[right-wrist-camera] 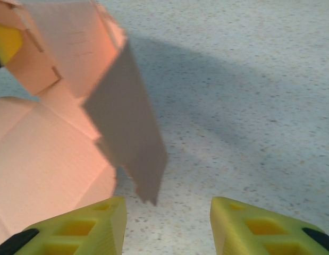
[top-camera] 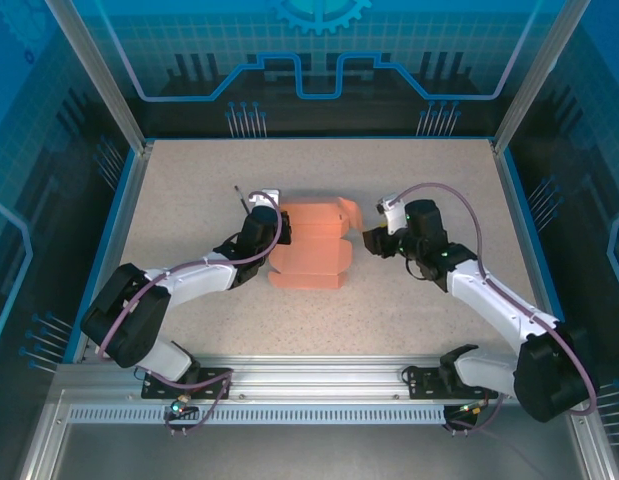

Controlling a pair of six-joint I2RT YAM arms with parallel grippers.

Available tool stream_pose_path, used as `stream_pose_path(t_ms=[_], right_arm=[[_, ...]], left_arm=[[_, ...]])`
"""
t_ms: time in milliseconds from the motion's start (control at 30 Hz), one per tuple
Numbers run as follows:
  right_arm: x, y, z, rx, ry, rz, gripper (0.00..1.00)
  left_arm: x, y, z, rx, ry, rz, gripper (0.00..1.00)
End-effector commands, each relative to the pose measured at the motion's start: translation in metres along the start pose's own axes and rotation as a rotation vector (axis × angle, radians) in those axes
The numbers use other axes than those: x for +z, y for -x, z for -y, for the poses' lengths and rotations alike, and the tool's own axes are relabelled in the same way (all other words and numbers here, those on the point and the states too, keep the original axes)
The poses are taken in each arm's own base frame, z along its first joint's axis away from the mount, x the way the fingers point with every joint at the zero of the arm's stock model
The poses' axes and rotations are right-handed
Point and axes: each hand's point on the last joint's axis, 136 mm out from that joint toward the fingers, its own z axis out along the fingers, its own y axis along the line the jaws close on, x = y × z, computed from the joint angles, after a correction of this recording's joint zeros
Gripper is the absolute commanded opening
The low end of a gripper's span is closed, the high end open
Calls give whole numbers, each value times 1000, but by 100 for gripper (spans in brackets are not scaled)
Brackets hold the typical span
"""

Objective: Fold the paper box

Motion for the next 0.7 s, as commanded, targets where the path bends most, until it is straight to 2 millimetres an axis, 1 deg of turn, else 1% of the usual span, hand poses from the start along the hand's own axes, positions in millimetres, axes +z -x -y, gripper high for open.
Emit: stream_pose_path(t_ms=[0,67,167,200,233,267,333,400,533,667], right_arm=[[1,13,17,-8,-19,3,46],[8,15,18,-3,0,-10,45],[21,21,8,-1,73,-17,44],[27,18,4,-2,96,-29,44],[28,27,-1,-10,119,-16,44],[30,31,-7,-19,146,-10,44],[32,33,-20,-36,191,-9,44],[32,33,-29,-43,216,-16,45],[30,35,-39,-40,240,-12,49],[31,36,-46,-47,256,-14,52]], left_arm=[[-7,15,3,-19,-23,33,4],[-7,15,3,-22,-23,35,4],[-7,14,3,-22,-24,32,4],[-6,14,3,-21,-24,32,4],[-6,14,3,-21,-24,32,4],[-6,14,3,-19,-23,32,4],[-6,13,2,-19,-21,30,4],[-7,14,3,-17,-22,33,4],[-8,14,2,-21,-23,34,4],[-7,14,3,-22,-28,34,4]])
